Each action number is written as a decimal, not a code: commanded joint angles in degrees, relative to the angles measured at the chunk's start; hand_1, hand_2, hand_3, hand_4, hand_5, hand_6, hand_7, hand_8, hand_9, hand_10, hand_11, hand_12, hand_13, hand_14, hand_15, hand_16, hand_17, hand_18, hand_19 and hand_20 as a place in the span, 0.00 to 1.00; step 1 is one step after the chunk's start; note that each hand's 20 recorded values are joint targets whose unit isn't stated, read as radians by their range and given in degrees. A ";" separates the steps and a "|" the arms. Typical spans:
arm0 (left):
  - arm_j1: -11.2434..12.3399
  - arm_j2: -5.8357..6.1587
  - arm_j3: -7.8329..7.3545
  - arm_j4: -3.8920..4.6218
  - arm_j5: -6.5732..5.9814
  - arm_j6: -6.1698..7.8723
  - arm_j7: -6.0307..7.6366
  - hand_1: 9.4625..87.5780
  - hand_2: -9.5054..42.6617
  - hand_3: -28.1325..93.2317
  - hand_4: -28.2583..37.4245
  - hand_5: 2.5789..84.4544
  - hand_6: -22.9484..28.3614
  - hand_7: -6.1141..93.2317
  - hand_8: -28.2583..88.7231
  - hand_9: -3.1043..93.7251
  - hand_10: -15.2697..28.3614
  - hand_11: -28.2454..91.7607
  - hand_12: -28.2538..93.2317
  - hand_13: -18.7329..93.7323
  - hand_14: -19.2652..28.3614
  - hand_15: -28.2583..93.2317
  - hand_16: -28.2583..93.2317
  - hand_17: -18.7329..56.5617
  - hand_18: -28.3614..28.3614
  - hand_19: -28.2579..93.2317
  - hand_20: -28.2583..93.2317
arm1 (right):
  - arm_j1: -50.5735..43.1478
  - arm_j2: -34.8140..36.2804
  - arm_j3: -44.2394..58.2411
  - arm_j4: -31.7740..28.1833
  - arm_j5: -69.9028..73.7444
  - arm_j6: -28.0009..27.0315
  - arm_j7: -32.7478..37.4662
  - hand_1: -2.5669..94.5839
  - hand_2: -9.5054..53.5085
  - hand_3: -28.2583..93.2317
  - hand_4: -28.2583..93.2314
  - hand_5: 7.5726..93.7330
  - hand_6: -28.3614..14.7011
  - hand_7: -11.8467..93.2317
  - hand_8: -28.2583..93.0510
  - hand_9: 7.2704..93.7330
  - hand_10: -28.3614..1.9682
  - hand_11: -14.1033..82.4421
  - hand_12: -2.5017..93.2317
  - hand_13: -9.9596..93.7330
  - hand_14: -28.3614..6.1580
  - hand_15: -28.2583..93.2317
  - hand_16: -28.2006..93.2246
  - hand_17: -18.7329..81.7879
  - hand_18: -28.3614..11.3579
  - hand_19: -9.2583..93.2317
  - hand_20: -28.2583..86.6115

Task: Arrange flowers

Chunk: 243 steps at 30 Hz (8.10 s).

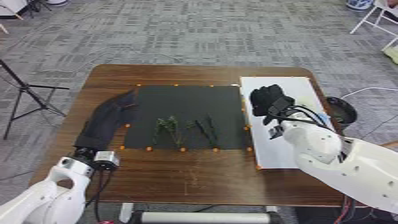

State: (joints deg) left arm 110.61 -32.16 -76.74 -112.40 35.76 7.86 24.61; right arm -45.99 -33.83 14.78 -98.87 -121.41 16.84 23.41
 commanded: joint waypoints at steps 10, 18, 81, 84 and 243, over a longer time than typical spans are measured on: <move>-34.66 7.61 17.52 3.84 1.07 -3.91 1.20 0.20 0.13 0.80 0.03 0.32 0.50 0.25 0.17 0.26 0.59 0.40 0.39 0.33 0.67 0.46 0.28 0.12 0.85 0.54 0.35 | 7.45 -31.83 -9.18 3.33 -0.57 3.25 -6.41 0.56 0.00 0.89 0.00 0.79 0.70 0.54 0.24 0.92 0.81 0.37 0.59 0.81 0.74 0.77 0.57 0.50 0.22 0.88 0.71; -41.60 6.95 23.42 4.87 1.77 -4.58 1.45 0.20 0.13 0.80 0.04 0.32 0.50 0.25 0.17 0.26 0.59 0.40 0.39 0.33 0.68 0.46 0.28 0.12 0.85 0.54 0.35 | 9.02 -38.50 -13.20 10.85 -2.20 5.15 -6.08 0.59 0.00 0.85 0.00 0.79 0.71 0.51 0.23 0.92 0.82 0.33 0.58 0.81 0.78 0.75 0.58 0.50 0.24 0.87 0.71; -30.20 4.14 14.49 3.01 1.70 -4.23 2.29 0.20 0.14 0.80 0.04 0.33 0.50 0.25 0.17 0.26 0.59 0.39 0.40 0.33 0.68 0.46 0.28 0.12 0.85 0.54 0.35 | 4.54 -26.47 -8.74 3.58 -3.40 -4.28 -5.20 0.44 0.04 0.99 0.04 0.49 0.72 0.44 0.09 0.37 0.48 0.71 0.61 0.47 0.46 0.89 0.57 0.35 0.24 0.82 0.70; -28.11 4.21 12.58 2.59 1.87 -3.98 1.74 0.20 0.14 0.79 0.04 0.33 0.50 0.25 0.17 0.26 0.59 0.39 0.40 0.33 0.68 0.46 0.28 0.12 0.85 0.54 0.35 | 4.03 -23.46 -8.31 2.36 -2.61 -4.93 -7.28 0.43 0.05 1.00 0.06 0.54 0.72 0.43 0.09 0.37 0.48 0.70 0.62 0.46 0.45 0.88 0.58 0.34 0.24 0.82 0.70; -28.95 3.29 13.33 2.66 1.73 -3.15 2.39 0.20 0.13 0.79 0.05 0.33 0.50 0.24 0.17 0.26 0.60 0.39 0.40 0.33 0.68 0.46 0.29 0.12 0.85 0.54 0.35 | 0.07 -19.55 -8.30 0.33 -3.15 -11.77 -4.10 0.29 0.24 1.00 0.12 0.56 0.73 0.33 0.11 0.35 0.37 0.79 0.58 0.44 0.35 0.93 0.54 0.33 0.21 0.83 0.73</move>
State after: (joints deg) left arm 81.38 -28.41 -62.89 -109.47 37.63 4.07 27.17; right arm -45.59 -54.12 6.75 -98.40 -123.93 4.85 19.05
